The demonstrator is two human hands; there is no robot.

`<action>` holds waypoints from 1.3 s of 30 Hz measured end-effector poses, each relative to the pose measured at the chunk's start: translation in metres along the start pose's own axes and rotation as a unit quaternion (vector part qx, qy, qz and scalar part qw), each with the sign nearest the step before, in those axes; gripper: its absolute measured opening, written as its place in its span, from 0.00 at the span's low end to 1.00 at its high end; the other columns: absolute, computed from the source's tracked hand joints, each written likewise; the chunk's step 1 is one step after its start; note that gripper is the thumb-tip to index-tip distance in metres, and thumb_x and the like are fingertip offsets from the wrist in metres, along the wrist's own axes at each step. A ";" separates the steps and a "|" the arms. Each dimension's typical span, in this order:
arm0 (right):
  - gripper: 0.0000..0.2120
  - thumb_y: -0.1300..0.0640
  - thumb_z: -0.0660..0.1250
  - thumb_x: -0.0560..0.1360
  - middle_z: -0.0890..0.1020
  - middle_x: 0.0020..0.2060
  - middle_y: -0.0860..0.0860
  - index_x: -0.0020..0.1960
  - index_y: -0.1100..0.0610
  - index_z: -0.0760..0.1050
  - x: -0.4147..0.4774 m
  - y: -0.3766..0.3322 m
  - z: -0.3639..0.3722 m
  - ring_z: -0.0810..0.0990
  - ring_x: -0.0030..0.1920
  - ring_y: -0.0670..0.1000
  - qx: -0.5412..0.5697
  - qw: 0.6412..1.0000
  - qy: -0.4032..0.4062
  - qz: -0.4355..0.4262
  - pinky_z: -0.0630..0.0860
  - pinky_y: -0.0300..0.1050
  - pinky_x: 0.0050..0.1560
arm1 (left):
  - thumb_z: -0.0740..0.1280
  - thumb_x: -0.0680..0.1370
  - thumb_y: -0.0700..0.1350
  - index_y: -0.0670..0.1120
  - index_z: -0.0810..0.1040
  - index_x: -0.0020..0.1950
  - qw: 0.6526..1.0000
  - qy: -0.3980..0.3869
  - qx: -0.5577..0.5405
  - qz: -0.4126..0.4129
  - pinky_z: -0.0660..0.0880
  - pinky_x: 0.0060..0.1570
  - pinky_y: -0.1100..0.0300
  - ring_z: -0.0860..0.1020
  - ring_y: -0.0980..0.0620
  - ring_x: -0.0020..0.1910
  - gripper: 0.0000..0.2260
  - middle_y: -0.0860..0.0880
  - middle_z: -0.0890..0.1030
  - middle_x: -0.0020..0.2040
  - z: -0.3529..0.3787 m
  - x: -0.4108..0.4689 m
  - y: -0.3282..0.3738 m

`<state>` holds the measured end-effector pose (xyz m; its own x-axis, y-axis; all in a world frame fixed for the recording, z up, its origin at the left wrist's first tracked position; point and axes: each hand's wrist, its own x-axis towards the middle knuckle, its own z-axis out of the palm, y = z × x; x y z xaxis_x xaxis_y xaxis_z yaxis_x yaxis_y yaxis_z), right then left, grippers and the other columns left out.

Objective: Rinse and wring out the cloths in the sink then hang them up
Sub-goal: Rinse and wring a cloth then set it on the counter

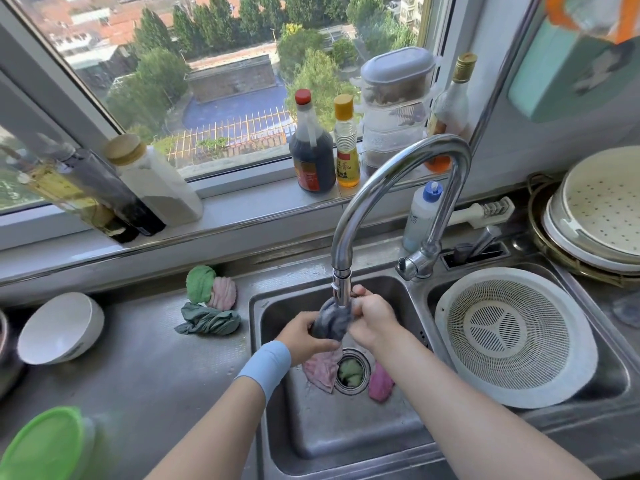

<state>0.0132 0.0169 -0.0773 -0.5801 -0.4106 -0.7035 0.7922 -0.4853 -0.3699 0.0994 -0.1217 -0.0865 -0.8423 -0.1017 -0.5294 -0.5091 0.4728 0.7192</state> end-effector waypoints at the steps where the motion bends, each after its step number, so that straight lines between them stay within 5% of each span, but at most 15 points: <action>1: 0.22 0.78 0.40 0.68 0.73 0.35 0.59 0.36 0.56 0.63 0.000 0.001 -0.002 0.74 0.33 0.56 0.021 1.000 0.009 0.001 0.69 0.48 0.37 | 0.77 0.65 0.49 0.53 0.82 0.43 1.000 0.004 0.005 -0.002 0.79 0.50 0.56 0.82 0.56 0.43 0.09 0.52 0.85 0.43 0.001 -0.001 0.001; 6: 0.23 0.78 0.40 0.69 0.77 0.44 0.65 0.40 0.58 0.66 -0.005 0.006 -0.018 0.78 0.46 0.65 0.063 0.998 0.013 0.002 0.75 0.62 0.57 | 0.72 0.70 0.51 0.52 0.79 0.48 0.999 0.003 0.022 -0.033 0.77 0.54 0.51 0.81 0.52 0.44 0.09 0.49 0.85 0.45 -0.006 -0.004 0.006; 9: 0.21 0.79 0.50 0.70 0.80 0.45 0.60 0.44 0.59 0.74 -0.014 0.008 -0.034 0.79 0.44 0.57 -0.218 0.974 0.037 -0.056 0.80 0.45 0.45 | 0.71 0.73 0.50 0.51 0.74 0.50 0.997 0.012 0.073 -0.033 0.77 0.52 0.54 0.81 0.49 0.48 0.09 0.49 0.82 0.47 -0.015 -0.010 0.009; 11: 0.18 0.75 0.60 0.69 0.82 0.43 0.50 0.45 0.54 0.80 -0.022 0.011 -0.045 0.80 0.44 0.51 -0.511 0.847 0.040 -0.143 0.75 0.34 0.39 | 0.71 0.74 0.49 0.52 0.74 0.51 0.994 0.018 0.110 -0.017 0.75 0.47 0.60 0.80 0.50 0.48 0.09 0.52 0.81 0.46 -0.022 -0.015 0.012; 13: 0.17 0.64 0.67 0.68 0.80 0.44 0.41 0.53 0.48 0.77 -0.034 0.019 -0.049 0.79 0.48 0.46 -0.692 0.702 0.001 -0.169 0.71 0.32 0.43 | 0.71 0.74 0.48 0.53 0.76 0.52 0.991 0.012 0.134 0.014 0.73 0.41 0.69 0.80 0.52 0.47 0.08 0.55 0.81 0.45 -0.029 -0.021 0.019; 15: 0.25 0.55 0.71 0.66 0.76 0.49 0.41 0.61 0.46 0.67 -0.044 0.031 -0.045 0.76 0.49 0.44 -0.733 0.654 -0.037 -0.181 0.69 0.33 0.45 | 0.69 0.74 0.46 0.55 0.77 0.51 0.988 0.003 0.149 0.048 0.71 0.37 0.73 0.79 0.55 0.44 0.07 0.57 0.81 0.44 -0.034 -0.029 0.029; 19: 0.36 0.54 0.73 0.65 0.76 0.53 0.43 0.61 0.37 0.53 -0.061 0.062 -0.028 0.77 0.50 0.40 -0.673 0.708 -0.067 -0.203 0.71 0.29 0.41 | 0.67 0.75 0.46 0.58 0.76 0.50 0.981 -0.007 0.172 0.085 0.76 0.47 0.60 0.78 0.53 0.44 0.07 0.55 0.81 0.45 -0.048 -0.046 0.043; 22: 0.24 0.61 0.67 0.70 0.79 0.48 0.45 0.58 0.40 0.62 -0.067 0.071 -0.012 0.79 0.48 0.46 -0.636 0.734 -0.008 -0.240 0.76 0.42 0.47 | 0.67 0.75 0.45 0.57 0.75 0.52 0.974 -0.002 0.203 0.099 0.76 0.53 0.55 0.79 0.50 0.48 0.08 0.52 0.81 0.49 -0.066 -0.057 0.036; 25: 0.16 0.62 0.69 0.72 0.79 0.43 0.45 0.52 0.46 0.68 -0.078 0.068 0.007 0.77 0.44 0.45 -0.610 0.748 0.006 -0.261 0.72 0.33 0.44 | 0.68 0.76 0.43 0.55 0.73 0.49 0.980 0.019 0.163 0.109 0.76 0.51 0.51 0.77 0.48 0.44 0.08 0.49 0.80 0.45 -0.082 -0.068 0.020; 27: 0.14 0.64 0.66 0.73 0.77 0.41 0.47 0.52 0.48 0.68 -0.087 0.065 0.020 0.75 0.41 0.47 -0.576 0.771 0.016 -0.272 0.71 0.35 0.41 | 0.69 0.73 0.42 0.55 0.71 0.49 0.983 0.023 0.148 0.103 0.77 0.50 0.49 0.75 0.49 0.41 0.11 0.49 0.79 0.44 -0.089 -0.074 0.010; 32: 0.12 0.70 0.57 0.76 0.74 0.39 0.51 0.51 0.55 0.71 -0.119 0.055 0.067 0.71 0.36 0.48 -0.457 0.843 0.000 -0.284 0.71 0.40 0.38 | 0.77 0.61 0.57 0.58 0.65 0.70 0.987 -0.012 0.121 0.103 0.74 0.60 0.60 0.77 0.58 0.55 0.40 0.59 0.77 0.57 -0.083 -0.086 -0.004; 35: 0.18 0.77 0.52 0.73 0.73 0.36 0.53 0.45 0.56 0.71 -0.131 0.049 0.094 0.73 0.36 0.51 -0.295 0.925 -0.053 -0.235 0.71 0.44 0.40 | 0.80 0.62 0.53 0.61 0.74 0.54 0.990 0.011 0.067 0.127 0.71 0.43 0.75 0.76 0.71 0.42 0.24 0.69 0.80 0.42 -0.069 -0.084 -0.002; 37: 0.20 0.79 0.51 0.72 0.73 0.37 0.55 0.44 0.56 0.70 -0.132 0.043 0.101 0.73 0.38 0.54 -0.191 0.957 -0.070 -0.207 0.71 0.48 0.43 | 0.79 0.65 0.53 0.54 0.78 0.44 0.985 0.077 0.074 0.138 0.71 0.36 0.68 0.77 0.60 0.38 0.13 0.59 0.81 0.38 -0.067 -0.079 0.005; 39: 0.20 0.80 0.52 0.72 0.75 0.39 0.56 0.45 0.56 0.71 -0.134 0.037 0.099 0.75 0.41 0.55 -0.168 0.961 -0.064 -0.210 0.74 0.51 0.43 | 0.76 0.69 0.55 0.49 0.82 0.46 0.979 0.114 0.112 0.129 0.68 0.38 0.61 0.76 0.52 0.40 0.12 0.50 0.79 0.40 -0.075 -0.073 0.009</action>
<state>0.1017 -0.0226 0.0633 -0.8633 -0.3358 -0.3769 0.4874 -0.3605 -0.7953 0.1431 -0.1757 -0.0082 -0.9681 -0.1344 -0.2114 -0.2449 0.6854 0.6858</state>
